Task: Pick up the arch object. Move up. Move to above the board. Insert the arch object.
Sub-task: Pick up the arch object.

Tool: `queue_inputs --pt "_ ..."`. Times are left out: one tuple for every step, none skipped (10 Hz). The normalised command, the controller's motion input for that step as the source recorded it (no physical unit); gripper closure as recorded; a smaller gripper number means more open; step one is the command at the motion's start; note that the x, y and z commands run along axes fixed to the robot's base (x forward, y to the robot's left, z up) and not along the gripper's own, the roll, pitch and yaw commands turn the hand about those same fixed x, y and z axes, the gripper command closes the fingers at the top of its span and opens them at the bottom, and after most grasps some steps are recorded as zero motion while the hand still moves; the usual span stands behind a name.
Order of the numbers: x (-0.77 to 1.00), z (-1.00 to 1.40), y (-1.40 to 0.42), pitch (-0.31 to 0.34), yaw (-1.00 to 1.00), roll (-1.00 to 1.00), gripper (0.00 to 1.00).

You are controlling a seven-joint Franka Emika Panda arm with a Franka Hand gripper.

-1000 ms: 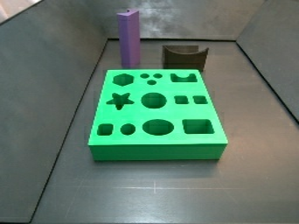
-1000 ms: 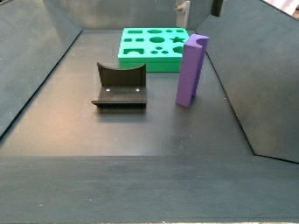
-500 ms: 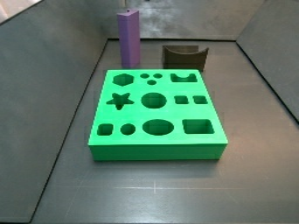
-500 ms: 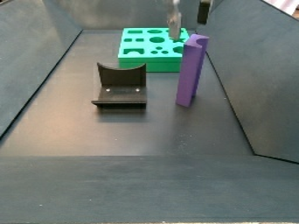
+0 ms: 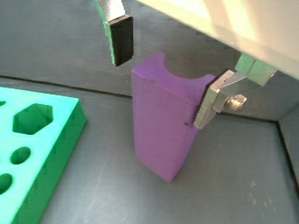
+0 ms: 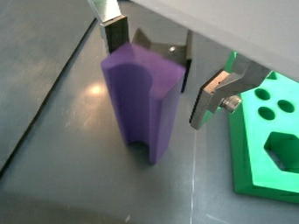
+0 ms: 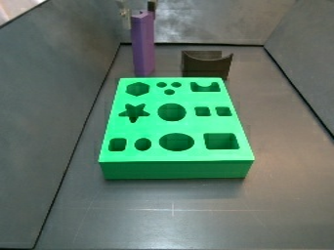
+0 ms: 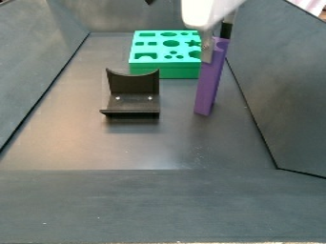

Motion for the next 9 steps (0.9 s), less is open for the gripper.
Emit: queue_inputs --pt "0.00 -0.20 0.15 0.024 0.21 0.00 0.00" --pt "0.03 -0.24 0.15 0.034 0.14 0.00 0.00" --pt "0.00 -0.25 0.12 0.003 0.13 0.00 0.00" --pt "0.00 -0.30 0.17 0.006 0.19 0.00 0.00" --pt "-0.05 -0.26 0.10 0.000 0.17 0.00 0.00" --pt "0.00 0.00 0.00 0.000 0.00 0.00 1.00" --pt "0.00 0.01 0.09 0.000 -0.03 0.00 1.00" --pt "0.00 0.00 0.00 0.000 0.00 0.00 1.00" --pt "0.00 0.00 0.00 0.000 0.00 0.00 1.00"
